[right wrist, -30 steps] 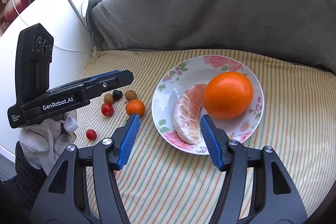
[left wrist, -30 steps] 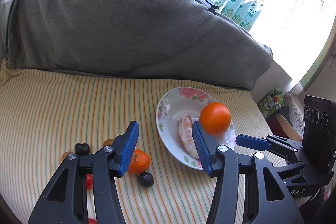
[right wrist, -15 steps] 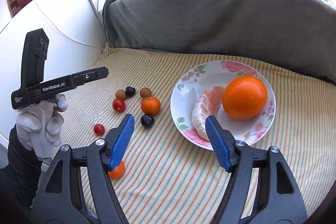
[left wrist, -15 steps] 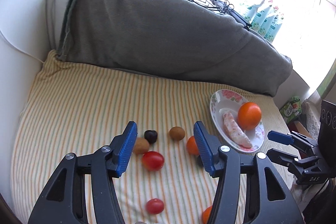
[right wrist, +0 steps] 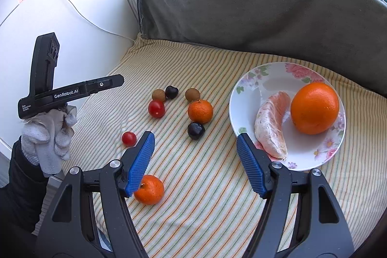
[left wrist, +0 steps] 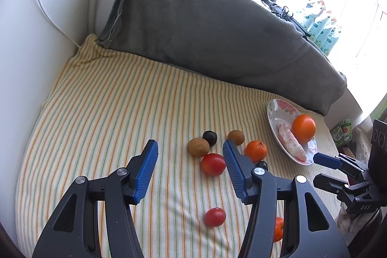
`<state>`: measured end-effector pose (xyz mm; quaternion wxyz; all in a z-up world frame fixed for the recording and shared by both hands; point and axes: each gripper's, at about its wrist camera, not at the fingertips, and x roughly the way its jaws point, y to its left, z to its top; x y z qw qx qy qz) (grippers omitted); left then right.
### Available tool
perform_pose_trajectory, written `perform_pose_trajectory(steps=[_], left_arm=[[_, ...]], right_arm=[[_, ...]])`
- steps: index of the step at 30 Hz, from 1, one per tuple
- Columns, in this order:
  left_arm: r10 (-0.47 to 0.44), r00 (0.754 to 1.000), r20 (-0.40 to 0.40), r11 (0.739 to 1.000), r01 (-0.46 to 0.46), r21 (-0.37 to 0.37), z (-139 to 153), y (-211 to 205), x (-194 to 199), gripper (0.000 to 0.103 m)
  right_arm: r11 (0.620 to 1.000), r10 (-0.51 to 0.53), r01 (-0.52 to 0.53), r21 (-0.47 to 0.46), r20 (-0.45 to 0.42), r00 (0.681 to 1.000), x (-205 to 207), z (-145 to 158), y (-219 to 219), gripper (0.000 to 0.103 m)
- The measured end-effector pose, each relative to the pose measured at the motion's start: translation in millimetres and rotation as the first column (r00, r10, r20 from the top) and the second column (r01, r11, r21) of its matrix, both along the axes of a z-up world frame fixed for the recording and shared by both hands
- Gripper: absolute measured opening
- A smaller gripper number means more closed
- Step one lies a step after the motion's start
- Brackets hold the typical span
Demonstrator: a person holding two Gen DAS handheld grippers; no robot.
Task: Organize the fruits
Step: 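Close the right gripper on the dark plum while the left gripper grasps a red cherry tomato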
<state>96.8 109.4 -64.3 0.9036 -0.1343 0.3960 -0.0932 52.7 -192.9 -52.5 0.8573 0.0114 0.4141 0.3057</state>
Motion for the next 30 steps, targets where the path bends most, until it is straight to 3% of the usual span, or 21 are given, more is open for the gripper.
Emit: perform_pose_trajectory(steps=[11,17,26,30], left_arm=[[-0.070,0.997,-0.034,0.997,0.068,-0.042,-19,-17,-3,0.052],[-0.111,0.991,-0.079,0.990,0.104,-0.096,-33,-24,1,0.040],[-0.121,0.987,-0.102,0.990,0.112,-0.085,-42,-35,10,0.037],[-0.109,0.989,-0.097,0.994,0.107,-0.030,-43,-41,13,0.037]], right_arm=[[1.000,0.011,-0.012,-0.028,-0.024,1.000,2,-17,20,0.073],[1.000,0.013,-0.014,-0.024,-0.067,0.998,9,-32,32,0.064],[0.999,-0.013,0.009,-0.041,-0.099,0.995,23,-49,43,0.053],[0.998,-0.013,0.007,-0.057,-0.100,0.995,27,-54,50,0.053]])
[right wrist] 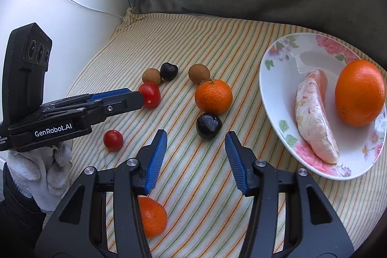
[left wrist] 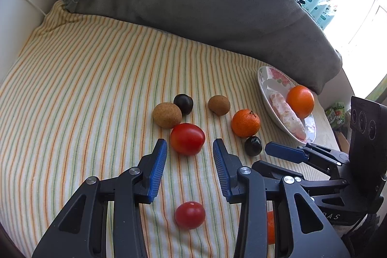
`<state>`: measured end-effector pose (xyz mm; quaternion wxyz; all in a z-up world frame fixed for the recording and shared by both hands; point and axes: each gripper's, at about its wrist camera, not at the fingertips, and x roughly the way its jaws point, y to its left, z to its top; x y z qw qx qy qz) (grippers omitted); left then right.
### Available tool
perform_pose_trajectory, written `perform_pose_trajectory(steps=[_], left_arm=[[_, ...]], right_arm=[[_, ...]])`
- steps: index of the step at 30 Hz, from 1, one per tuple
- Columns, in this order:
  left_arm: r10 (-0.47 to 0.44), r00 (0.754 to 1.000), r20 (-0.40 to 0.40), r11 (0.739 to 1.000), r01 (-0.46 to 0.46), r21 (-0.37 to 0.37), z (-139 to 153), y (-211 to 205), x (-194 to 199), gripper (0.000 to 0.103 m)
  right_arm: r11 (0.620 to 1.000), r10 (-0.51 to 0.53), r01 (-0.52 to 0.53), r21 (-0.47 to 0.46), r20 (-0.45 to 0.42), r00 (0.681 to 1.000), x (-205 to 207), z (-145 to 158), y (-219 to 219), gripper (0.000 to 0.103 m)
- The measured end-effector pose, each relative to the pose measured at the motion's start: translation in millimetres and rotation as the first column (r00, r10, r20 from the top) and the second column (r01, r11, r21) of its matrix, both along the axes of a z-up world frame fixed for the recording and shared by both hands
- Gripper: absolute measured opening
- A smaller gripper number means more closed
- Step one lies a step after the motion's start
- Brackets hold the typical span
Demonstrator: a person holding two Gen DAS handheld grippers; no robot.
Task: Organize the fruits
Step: 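Close the right gripper on the dark plum while the left gripper grasps a red cherry tomato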
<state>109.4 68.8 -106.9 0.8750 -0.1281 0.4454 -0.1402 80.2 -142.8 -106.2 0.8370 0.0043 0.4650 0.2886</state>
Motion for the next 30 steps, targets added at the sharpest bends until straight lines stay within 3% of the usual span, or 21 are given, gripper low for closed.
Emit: perform_pose_trajectory(steps=[7,18,21,23,25,30], left_arm=[[-0.005,1.000,0.008,0.996,0.004,0.090,-3,-9,3,0.037],[0.003,1.000,0.000,0.997,-0.003,0.079,-12,-10,10,0.032],[0.000,1.000,0.009,0.996,-0.001,0.084,-13,-10,10,0.032],[0.001,1.000,0.010,0.997,-0.002,0.079,-13,-8,9,0.032],[0.003,1.000,0.011,0.997,-0.004,0.074,-13,-7,9,0.031],[0.002,1.000,0.017,0.997,-0.004,0.079,-12,-8,6,0.031]], right_arm=[[1.000,-0.002,0.002,-0.025,0.000,1.000,6,-5,10,0.047],[0.998,-0.005,0.006,-0.059,0.012,1.000,21,-14,19,0.043],[0.998,-0.008,0.009,-0.064,0.015,1.000,20,-14,19,0.039],[0.997,-0.016,0.017,-0.070,0.018,1.000,24,-15,20,0.028],[0.998,-0.023,0.024,-0.066,0.015,1.000,24,-15,17,0.025],[0.998,-0.021,0.022,-0.062,0.018,1.000,24,-15,15,0.024]])
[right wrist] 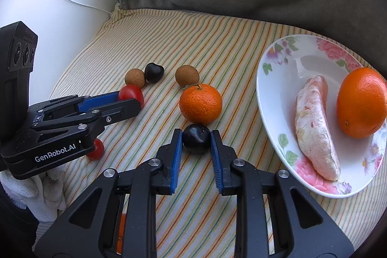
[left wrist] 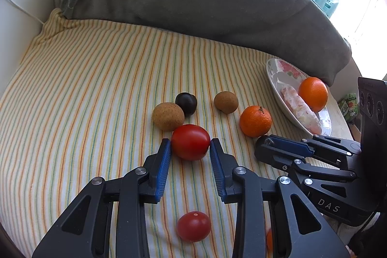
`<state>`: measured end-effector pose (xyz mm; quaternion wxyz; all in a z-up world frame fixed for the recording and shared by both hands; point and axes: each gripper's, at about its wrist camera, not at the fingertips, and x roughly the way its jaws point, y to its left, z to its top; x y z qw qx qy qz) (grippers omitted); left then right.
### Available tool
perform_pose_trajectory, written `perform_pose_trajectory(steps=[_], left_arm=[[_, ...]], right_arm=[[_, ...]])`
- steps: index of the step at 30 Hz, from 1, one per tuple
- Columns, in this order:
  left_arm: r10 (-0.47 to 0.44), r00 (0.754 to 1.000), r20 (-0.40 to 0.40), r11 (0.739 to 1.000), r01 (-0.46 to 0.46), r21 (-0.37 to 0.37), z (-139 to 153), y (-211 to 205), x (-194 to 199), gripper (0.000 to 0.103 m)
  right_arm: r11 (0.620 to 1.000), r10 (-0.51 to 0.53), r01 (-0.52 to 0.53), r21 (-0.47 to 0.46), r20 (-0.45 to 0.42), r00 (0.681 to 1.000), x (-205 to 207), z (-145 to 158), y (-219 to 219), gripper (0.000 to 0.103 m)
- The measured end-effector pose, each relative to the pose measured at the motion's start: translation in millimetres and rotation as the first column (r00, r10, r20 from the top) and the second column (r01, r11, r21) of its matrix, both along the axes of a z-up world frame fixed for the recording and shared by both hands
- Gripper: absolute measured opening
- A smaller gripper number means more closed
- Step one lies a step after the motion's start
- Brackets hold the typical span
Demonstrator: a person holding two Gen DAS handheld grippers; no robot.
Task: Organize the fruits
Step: 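Close the right gripper on the dark plum while the left gripper grasps a red cherry tomato, then carry the plum with the right gripper and the tomato with the left gripper onto the plate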
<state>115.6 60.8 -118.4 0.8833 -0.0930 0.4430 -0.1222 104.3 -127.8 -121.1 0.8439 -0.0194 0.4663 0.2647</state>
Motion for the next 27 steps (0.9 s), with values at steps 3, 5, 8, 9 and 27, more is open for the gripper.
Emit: perform_pose_trajectory(steps=[3,5,8,9,27], left_arm=[[0.002,1.000,0.004,1.000,-0.002,-0.002,2,3,-3,0.031],[0.003,1.000,0.007,1.000,-0.003,-0.001,3,4,-4,0.031],[0.002,1.000,0.013,1.000,-0.002,-0.002,6,5,-7,0.031],[0.002,1.000,0.016,1.000,-0.002,-0.004,7,5,-8,0.031],[-0.050,0.995,0.092,0.999,0.052,-0.015,37,-24,-8,0.031]], right_arm=[[1.000,0.002,-0.002,0.010,0.002,1.000,-4,2,-1,0.024],[1.000,0.002,-0.002,0.019,0.004,1.000,-6,4,-2,0.024],[1.000,0.004,-0.004,0.030,0.011,1.000,-10,9,-5,0.024],[0.999,0.005,-0.005,0.033,0.014,1.000,-11,11,-6,0.024],[0.994,-0.080,0.072,0.085,0.099,0.992,-47,54,-82,0.024]])
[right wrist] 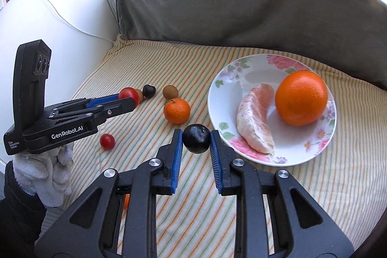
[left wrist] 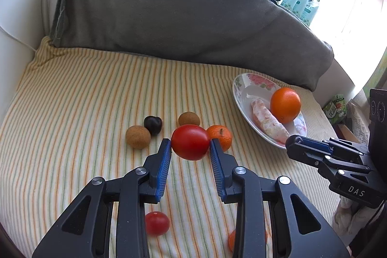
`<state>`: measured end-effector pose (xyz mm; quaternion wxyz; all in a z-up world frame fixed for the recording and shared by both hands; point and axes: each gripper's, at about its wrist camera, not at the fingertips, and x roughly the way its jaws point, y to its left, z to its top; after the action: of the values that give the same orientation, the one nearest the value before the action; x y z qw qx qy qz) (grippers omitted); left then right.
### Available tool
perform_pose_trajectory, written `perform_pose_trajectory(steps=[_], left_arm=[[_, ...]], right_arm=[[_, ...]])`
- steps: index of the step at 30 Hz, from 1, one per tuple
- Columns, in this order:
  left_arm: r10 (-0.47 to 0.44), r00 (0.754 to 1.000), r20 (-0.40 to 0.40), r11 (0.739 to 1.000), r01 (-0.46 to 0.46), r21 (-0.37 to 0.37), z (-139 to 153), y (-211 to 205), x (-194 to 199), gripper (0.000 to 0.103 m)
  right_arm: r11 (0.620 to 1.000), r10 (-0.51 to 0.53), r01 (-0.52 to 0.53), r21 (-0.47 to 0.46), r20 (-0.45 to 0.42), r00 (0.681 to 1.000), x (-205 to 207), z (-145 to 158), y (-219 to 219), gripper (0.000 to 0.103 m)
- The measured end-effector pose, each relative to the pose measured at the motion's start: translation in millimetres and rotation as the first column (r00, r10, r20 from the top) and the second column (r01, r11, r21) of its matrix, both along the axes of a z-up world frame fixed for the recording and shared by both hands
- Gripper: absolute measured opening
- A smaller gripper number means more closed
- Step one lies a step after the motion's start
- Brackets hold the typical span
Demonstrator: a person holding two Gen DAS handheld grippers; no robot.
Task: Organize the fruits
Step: 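Carry the plum with the right gripper and the tomato with the left gripper onto the plate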
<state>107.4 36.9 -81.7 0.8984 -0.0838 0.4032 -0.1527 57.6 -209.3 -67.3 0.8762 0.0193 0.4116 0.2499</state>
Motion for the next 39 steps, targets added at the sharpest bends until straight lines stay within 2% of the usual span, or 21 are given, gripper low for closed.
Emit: perform_pose_trajectory(steps=[7,17,39], left_arm=[[-0.041,0.999,0.019,0.999,0.042,-0.006,8,-24,7,0.031],[-0.112,0.993,0.040,0.994,0.111,0.021,18,-62,22,0.031],[-0.186,0.982,0.026,0.981,0.184,0.063,13,-115,56,0.031]], right_arm=[[0.998,-0.065,0.065,0.006,0.021,0.998,-5,10,-33,0.024],[0.992,-0.122,0.122,0.019,0.017,0.992,6,7,-57,0.024],[0.992,-0.126,0.126,0.015,0.010,0.992,29,-6,-68,0.024]])
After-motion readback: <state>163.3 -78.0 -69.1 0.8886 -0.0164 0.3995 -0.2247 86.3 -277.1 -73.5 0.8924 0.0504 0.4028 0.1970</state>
